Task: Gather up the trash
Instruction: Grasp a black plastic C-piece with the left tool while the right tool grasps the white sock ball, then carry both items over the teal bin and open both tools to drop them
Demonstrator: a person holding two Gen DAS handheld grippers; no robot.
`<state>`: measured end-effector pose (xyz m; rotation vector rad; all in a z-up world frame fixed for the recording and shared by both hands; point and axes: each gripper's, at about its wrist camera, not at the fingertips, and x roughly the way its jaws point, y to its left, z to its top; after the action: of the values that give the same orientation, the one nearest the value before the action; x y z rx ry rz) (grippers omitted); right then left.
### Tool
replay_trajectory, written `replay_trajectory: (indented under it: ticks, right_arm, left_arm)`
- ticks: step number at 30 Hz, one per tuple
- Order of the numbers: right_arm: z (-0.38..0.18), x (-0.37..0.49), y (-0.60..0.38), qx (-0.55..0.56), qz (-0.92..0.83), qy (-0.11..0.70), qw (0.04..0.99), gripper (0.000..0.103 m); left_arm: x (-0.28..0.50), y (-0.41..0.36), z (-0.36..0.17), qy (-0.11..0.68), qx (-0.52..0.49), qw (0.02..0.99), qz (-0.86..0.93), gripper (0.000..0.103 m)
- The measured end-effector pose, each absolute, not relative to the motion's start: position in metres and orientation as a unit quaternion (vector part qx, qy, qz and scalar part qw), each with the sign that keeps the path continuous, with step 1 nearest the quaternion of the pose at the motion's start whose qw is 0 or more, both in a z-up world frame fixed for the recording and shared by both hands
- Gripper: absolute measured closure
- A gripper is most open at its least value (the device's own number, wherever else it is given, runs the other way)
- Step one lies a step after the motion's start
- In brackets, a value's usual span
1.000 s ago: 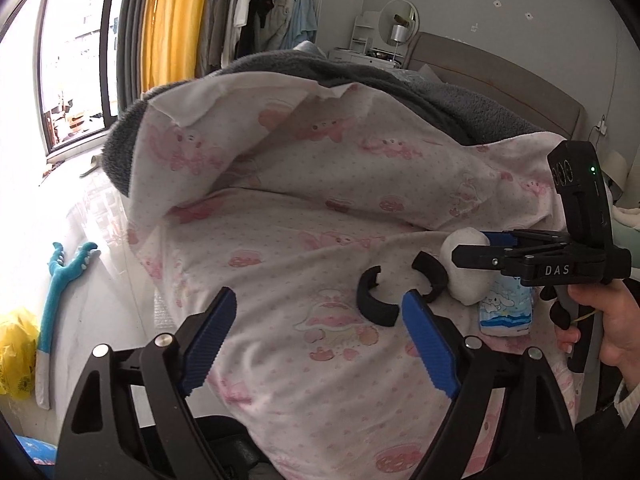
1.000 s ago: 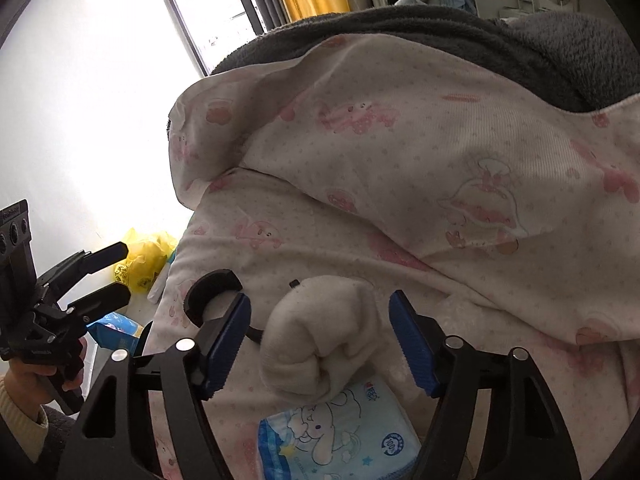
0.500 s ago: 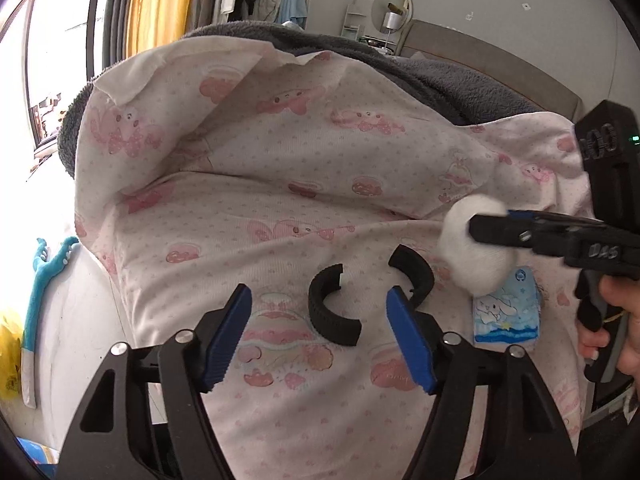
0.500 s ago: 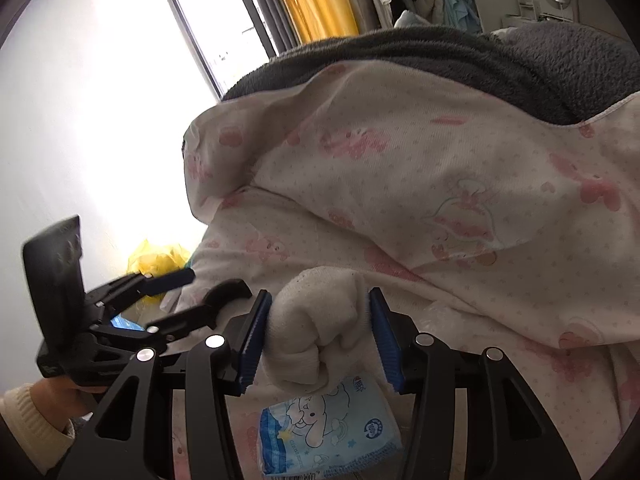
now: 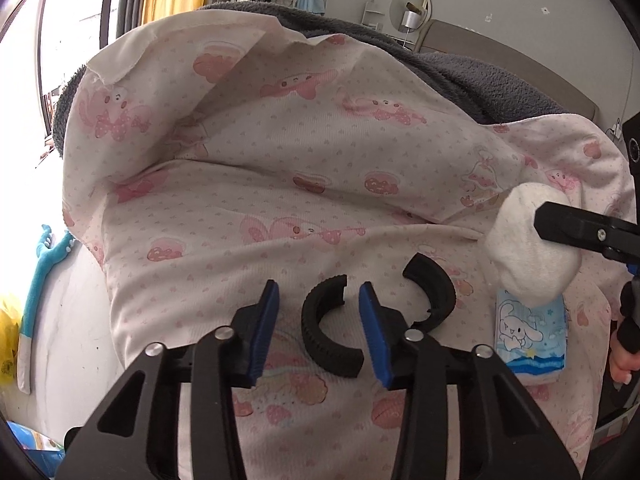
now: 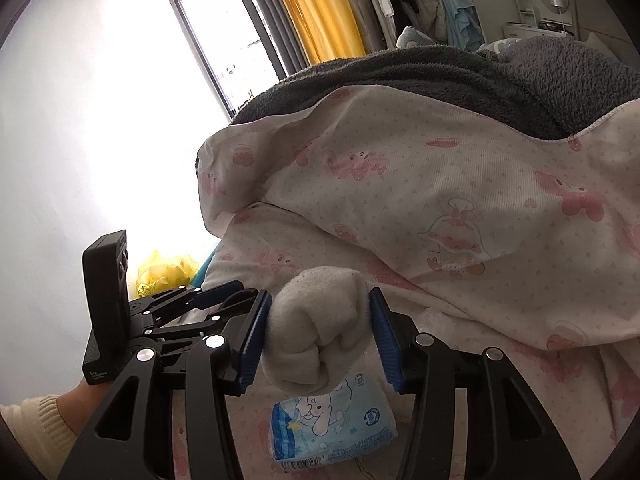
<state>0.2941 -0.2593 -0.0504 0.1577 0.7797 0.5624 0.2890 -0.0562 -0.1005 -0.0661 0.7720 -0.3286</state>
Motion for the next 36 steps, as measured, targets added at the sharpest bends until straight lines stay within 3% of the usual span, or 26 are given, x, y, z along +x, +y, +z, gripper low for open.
replay_trajectory:
  ticks: [5, 26, 36]
  right_arm:
    - [-0.046, 0.289, -0.255, 0.071, 0.275, 0.373, 0.883, 0.053]
    - [-0.028, 0.282, -0.190, 0.064, 0.305, 0.358, 0.880, 0.053]
    - [-0.026, 0.277, -0.123, 0.044, 0.341, 0.363, 0.866, 0.053]
  left_arm:
    - [0.292, -0.060, -0.102, 0.380, -0.028, 0.912, -0.154, 0.078]
    - [0.254, -0.014, -0.084, 0.386, -0.009, 0.911, -0.142, 0.078]
    - [0.235, 0.046, -0.108, 0.434, 0.007, 0.895, -0.106, 0.078]
